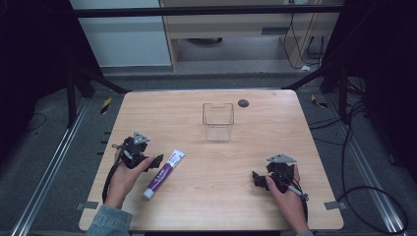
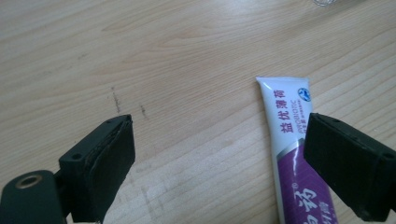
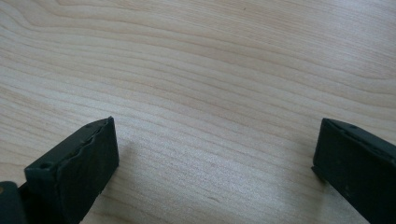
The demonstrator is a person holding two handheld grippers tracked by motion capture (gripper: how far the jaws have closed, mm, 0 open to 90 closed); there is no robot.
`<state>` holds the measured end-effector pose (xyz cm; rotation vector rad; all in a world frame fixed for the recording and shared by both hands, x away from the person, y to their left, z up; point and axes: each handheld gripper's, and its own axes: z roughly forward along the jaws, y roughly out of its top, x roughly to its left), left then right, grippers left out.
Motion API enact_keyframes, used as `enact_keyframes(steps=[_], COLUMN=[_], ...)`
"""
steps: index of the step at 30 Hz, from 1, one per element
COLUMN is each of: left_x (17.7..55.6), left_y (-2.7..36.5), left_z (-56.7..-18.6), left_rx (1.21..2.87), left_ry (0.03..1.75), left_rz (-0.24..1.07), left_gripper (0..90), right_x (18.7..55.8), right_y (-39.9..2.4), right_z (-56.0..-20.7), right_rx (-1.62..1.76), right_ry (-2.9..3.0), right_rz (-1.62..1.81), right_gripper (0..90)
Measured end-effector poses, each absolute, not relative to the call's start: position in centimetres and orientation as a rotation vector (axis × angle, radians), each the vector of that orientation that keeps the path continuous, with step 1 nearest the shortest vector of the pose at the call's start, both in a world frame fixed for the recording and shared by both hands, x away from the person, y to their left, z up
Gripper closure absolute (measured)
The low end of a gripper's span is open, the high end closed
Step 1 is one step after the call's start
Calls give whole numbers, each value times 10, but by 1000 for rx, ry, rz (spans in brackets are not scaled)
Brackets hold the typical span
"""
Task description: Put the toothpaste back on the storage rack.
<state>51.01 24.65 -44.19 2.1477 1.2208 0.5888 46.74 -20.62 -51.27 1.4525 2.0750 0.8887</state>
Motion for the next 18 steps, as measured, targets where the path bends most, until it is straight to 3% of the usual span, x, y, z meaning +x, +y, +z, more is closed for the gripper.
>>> enact_keyframes(steps=[18], left_x=[499], left_y=[235], left_z=[-432], left_rx=[2306], left_ry=[1142], left_rz=[473], left_gripper=[138], right_x=[467], right_y=[-206], right_z=[-513], right_rx=[1460], right_ry=[2069], right_rz=[888], right_gripper=[4])
